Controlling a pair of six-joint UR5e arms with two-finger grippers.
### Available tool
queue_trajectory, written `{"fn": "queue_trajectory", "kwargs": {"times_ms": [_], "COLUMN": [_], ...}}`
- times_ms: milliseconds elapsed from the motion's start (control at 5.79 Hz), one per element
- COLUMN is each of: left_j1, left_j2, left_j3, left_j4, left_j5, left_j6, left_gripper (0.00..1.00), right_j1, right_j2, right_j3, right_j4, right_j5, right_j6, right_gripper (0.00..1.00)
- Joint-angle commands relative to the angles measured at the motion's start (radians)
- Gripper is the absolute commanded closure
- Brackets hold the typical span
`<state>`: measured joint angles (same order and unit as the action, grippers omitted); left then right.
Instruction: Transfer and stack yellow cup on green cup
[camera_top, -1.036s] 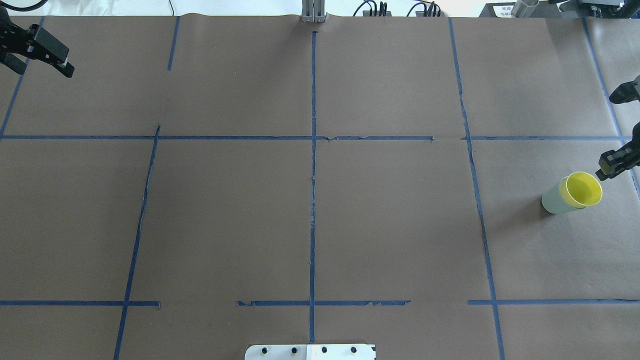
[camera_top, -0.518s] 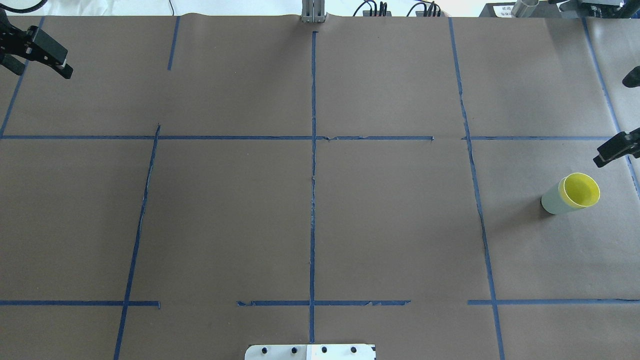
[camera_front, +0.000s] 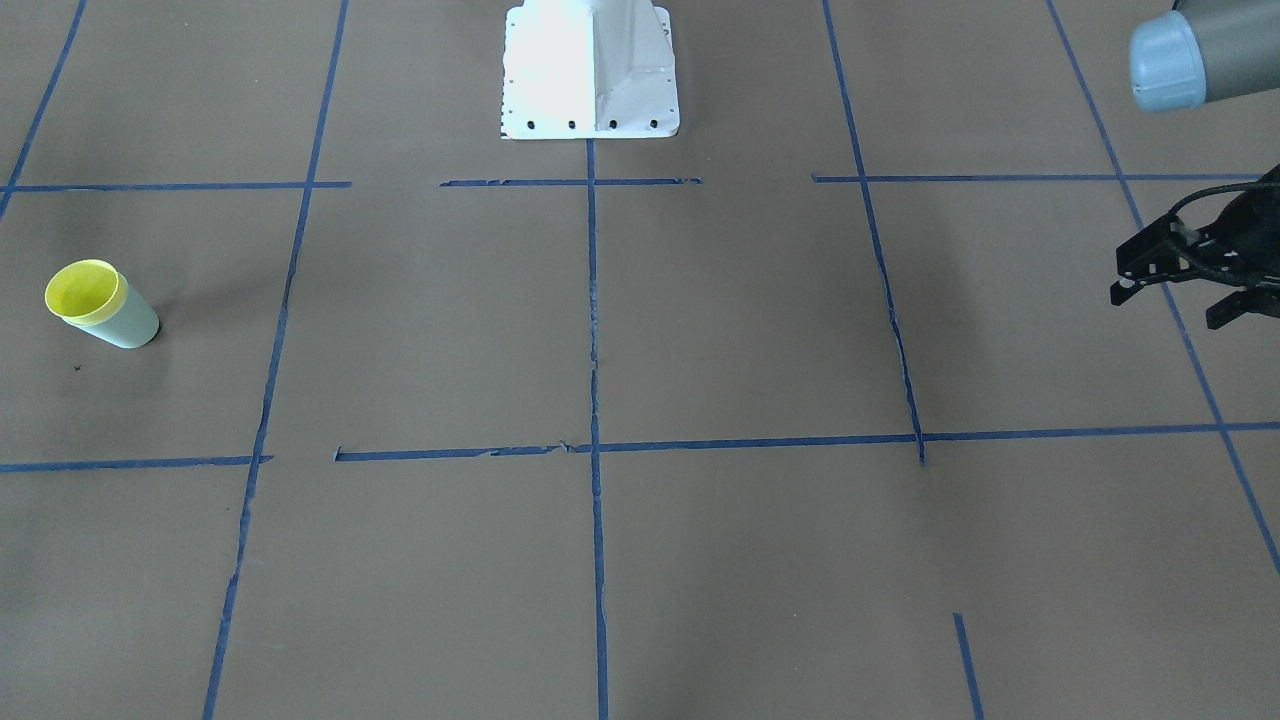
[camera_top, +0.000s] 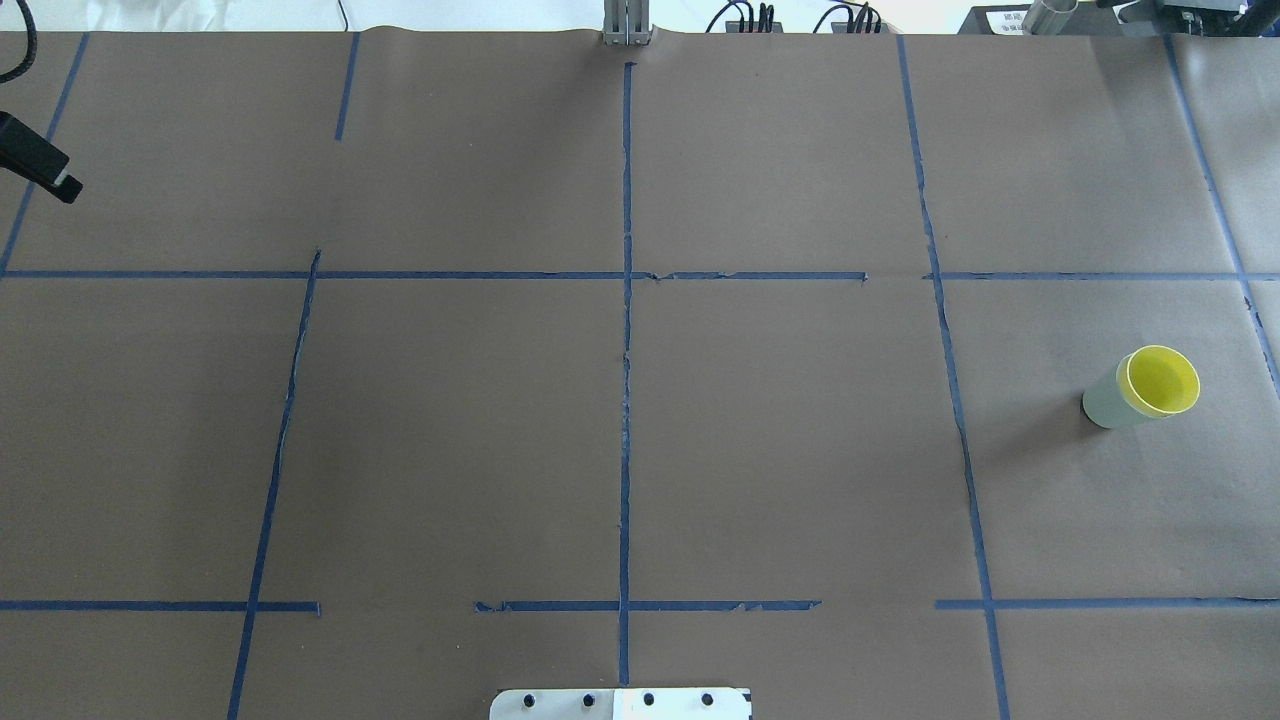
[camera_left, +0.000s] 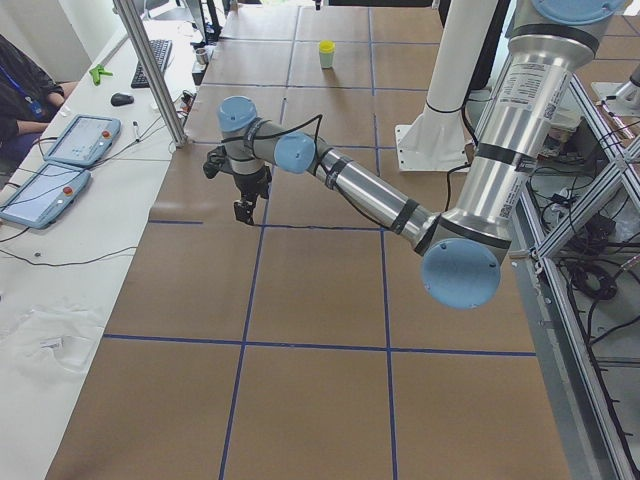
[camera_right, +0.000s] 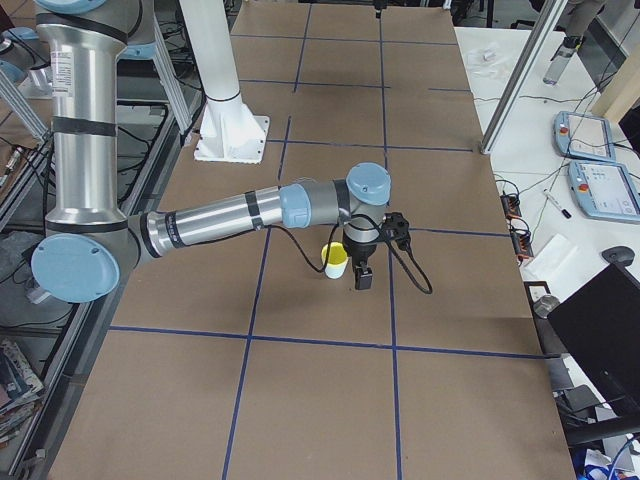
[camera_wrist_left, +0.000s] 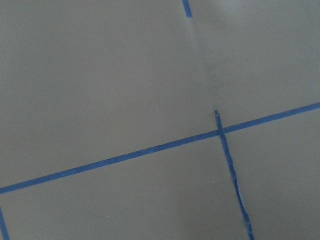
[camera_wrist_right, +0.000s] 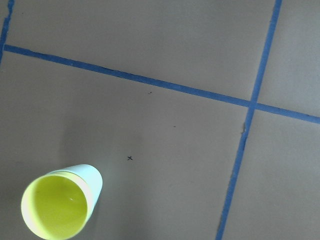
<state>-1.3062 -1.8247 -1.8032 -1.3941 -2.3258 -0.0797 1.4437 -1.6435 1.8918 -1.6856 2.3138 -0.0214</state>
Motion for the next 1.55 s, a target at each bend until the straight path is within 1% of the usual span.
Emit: {"fn": "queue_trajectory", "kwargs": {"times_ms": [0, 173, 345, 863, 1036, 1381], "left_j1": [-0.176, -0.230, -0.237, -0.235, -0.235, -0.231], "left_j2": [0.118, 0.192, 0.276, 0.317, 0.329, 0.340], "left_j3": [0.083, 0.094, 0.094, 0.105, 0.132, 0.111], "left_j4": [-0.008, -0.022, -0.023, -0.020, -0.079, -0.100], "left_j5": [-0.007, -0.006, -0.007, -0.006, -0.006, 0.002], "left_j6": [0.272, 0.281, 0.275, 0.242, 0.242, 0.247], "left_gripper": [0.00, 0.00, 0.00, 0.00, 0.00, 0.00], "right_j1": [0.053, 0.053, 0.053, 0.052, 0.053, 0.053], "right_j2": [-0.047, -0.045, -0.045, -0.044, -0.045, -0.050], "right_j3": [-0.014, -0.042, -0.046, -0.043, -0.042, -0.043], "right_j4": [0.000, 0.001, 0.001, 0.001, 0.003, 0.003], "right_j5": [0.024, 0.033, 0.035, 0.035, 0.035, 0.033], "right_j6": [-0.025, -0.025, -0.026, -0.025, -0.025, -0.026], "right_gripper": [0.00, 0.00, 0.00, 0.00, 0.00, 0.00]}}
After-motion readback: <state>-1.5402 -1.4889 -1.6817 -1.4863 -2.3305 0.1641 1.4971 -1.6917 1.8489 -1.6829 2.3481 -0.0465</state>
